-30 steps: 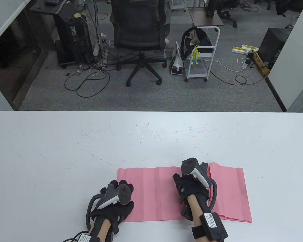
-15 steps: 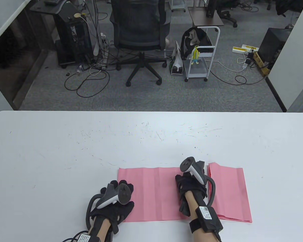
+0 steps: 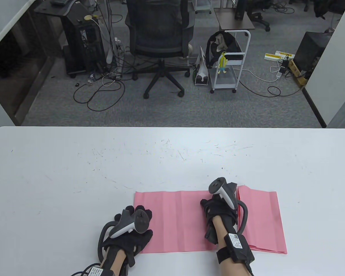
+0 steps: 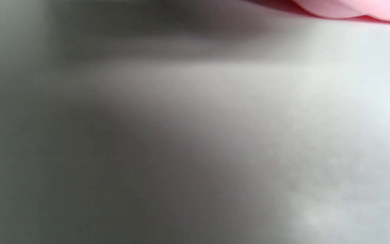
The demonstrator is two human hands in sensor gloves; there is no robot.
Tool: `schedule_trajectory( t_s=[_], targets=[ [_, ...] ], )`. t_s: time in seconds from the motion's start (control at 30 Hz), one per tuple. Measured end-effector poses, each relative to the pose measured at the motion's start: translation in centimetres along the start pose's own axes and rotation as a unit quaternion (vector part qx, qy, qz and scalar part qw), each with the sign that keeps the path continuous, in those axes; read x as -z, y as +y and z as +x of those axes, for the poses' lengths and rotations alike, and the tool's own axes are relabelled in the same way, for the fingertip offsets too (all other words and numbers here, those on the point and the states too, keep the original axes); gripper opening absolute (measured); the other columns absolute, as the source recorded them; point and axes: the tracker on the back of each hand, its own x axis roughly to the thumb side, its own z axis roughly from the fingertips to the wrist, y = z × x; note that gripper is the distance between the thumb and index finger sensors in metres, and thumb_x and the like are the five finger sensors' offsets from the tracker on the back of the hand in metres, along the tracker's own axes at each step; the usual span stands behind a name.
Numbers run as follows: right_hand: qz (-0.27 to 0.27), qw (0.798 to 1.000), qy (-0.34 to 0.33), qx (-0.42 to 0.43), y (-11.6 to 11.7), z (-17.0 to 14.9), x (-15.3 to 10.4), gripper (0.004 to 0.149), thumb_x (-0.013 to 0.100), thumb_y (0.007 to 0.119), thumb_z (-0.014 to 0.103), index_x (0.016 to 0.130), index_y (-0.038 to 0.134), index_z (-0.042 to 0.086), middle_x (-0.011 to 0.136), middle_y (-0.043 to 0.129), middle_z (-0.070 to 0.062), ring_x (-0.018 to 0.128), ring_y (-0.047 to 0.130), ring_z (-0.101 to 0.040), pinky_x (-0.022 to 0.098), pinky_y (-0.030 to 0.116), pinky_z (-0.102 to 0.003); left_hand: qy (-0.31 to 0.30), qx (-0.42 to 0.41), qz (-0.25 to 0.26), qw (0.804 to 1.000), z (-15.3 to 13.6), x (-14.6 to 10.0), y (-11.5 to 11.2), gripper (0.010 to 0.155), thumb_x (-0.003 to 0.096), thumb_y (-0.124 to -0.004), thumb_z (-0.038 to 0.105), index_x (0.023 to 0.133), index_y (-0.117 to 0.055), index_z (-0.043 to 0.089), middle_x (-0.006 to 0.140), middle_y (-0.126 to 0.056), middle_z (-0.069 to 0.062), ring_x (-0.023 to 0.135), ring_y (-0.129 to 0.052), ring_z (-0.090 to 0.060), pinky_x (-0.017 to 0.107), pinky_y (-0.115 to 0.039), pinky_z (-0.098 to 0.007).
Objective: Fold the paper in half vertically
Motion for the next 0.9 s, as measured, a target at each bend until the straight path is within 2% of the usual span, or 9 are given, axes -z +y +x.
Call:
schedule_trajectory(
  t_s=[0.07, 0.17, 0.23, 0.33, 0.43, 0.57, 0.67, 0.77, 0.9],
  targets=[
    [-0.001, 1.000, -0.002, 0.005, 0.1, 0.0, 0.2, 0.065, 0.043, 0.080, 0.053, 0.096, 0.050, 0.029, 0.116, 0.027, -0.003, 0.107, 0.030, -0.035, 0.077, 0.039, -0.052, 0.000, 0.000, 0.000, 1.000, 0.0, 0.0, 0.0, 0.076, 0.0546, -0.041, 0.063, 0.113, -0.001, 0.036, 0.121, 0.009, 0.004, 0.110, 0.007, -0.037, 0.077, -0.009, -0.067],
    [0.006, 1.000, -0.007, 0.016, -0.1, -0.2, 0.3, 0.058, 0.045, 0.080, 0.051, 0.093, 0.056, 0.030, 0.116, 0.028, -0.003, 0.107, 0.030, -0.035, 0.078, 0.038, -0.052, 0.000, 0.000, 0.000, 1.000, 0.0, 0.0, 0.0, 0.076, 0.0547, -0.041, 0.063, 0.113, -0.001, 0.037, 0.121, 0.009, 0.004, 0.110, 0.007, -0.037, 0.077, -0.009, -0.067],
    [0.022, 0.998, -0.025, 0.048, -0.3, -0.6, 0.3, 0.052, 0.048, 0.075, 0.051, 0.092, 0.060, 0.028, 0.116, 0.028, -0.004, 0.107, 0.028, -0.036, 0.077, 0.036, -0.053, 0.000, 0.000, 0.000, 1.000, 0.0, 0.0, 0.0, 0.076, 0.0548, -0.041, 0.063, 0.113, -0.001, 0.036, 0.121, 0.009, 0.004, 0.110, 0.007, -0.037, 0.077, -0.009, -0.067],
    [0.057, 0.988, -0.068, 0.123, -0.7, -1.3, 0.2, 0.051, 0.050, 0.069, 0.051, 0.093, 0.062, 0.025, 0.116, 0.031, -0.005, 0.107, 0.024, -0.038, 0.077, 0.030, -0.057, 0.000, 0.000, 0.000, 1.000, 0.0, 0.0, 0.0, 0.076, 0.0547, -0.041, 0.063, 0.113, 0.000, 0.037, 0.121, 0.009, 0.004, 0.110, 0.007, -0.037, 0.077, -0.009, -0.067],
    [0.090, 0.974, -0.112, 0.176, -1.4, -2.2, 0.0, 0.051, 0.051, 0.067, 0.051, 0.094, 0.065, 0.024, 0.114, 0.044, -0.006, 0.107, 0.027, -0.039, 0.076, 0.030, -0.058, -0.001, 0.000, -0.001, 1.000, 0.0, 0.0, 0.0, 0.076, 0.0547, -0.041, 0.063, 0.113, -0.001, 0.036, 0.121, 0.009, 0.004, 0.110, 0.007, -0.037, 0.077, -0.009, -0.067],
    [0.139, 0.940, -0.162, 0.267, -1.9, -3.4, -0.5, 0.056, 0.051, 0.066, 0.050, 0.098, 0.062, 0.021, 0.113, 0.051, -0.010, 0.105, 0.039, -0.042, 0.075, 0.037, -0.059, -0.001, 0.000, -0.001, 1.000, 0.0, 0.0, 0.0, 0.076, 0.0548, -0.041, 0.063, 0.113, -0.001, 0.036, 0.121, 0.009, 0.004, 0.110, 0.007, -0.037, 0.077, -0.009, -0.067],
    [0.195, 0.893, -0.212, 0.345, -1.9, -3.9, -1.1, 0.061, 0.052, 0.065, 0.051, 0.103, 0.057, 0.018, 0.112, 0.053, -0.014, 0.102, 0.052, -0.044, 0.073, 0.047, -0.060, -0.001, 0.001, -0.001, 1.000, 0.0, 0.0, 0.1, 0.076, 0.0548, -0.041, 0.063, 0.113, -0.001, 0.036, 0.121, 0.009, 0.004, 0.110, 0.007, -0.037, 0.077, -0.009, -0.067],
    [0.215, 0.861, -0.262, 0.378, -1.7, -3.5, -2.2, 0.064, 0.052, 0.064, 0.051, 0.105, 0.053, 0.017, 0.112, 0.051, -0.014, 0.102, 0.051, -0.045, 0.073, 0.047, -0.060, -0.001, 0.001, -0.001, 1.000, 0.0, 0.0, 0.1, 0.076, 0.0548, -0.041, 0.063, 0.113, 0.000, 0.036, 0.121, 0.009, 0.004, 0.110, 0.007, -0.037, 0.077, -0.009, -0.067],
    [0.211, 0.846, -0.321, 0.370, -1.3, -1.7, -4.4, 0.066, 0.052, 0.060, 0.052, 0.107, 0.049, 0.018, 0.113, 0.048, -0.014, 0.103, 0.048, -0.044, 0.074, 0.045, -0.060, -0.001, 0.001, 0.000, 1.000, 0.0, 0.0, 0.0, 0.076, 0.0547, -0.041, 0.063, 0.113, 0.000, 0.036, 0.121, 0.009, 0.004, 0.110, 0.007, -0.037, 0.077, -0.009, -0.067]
  ],
)
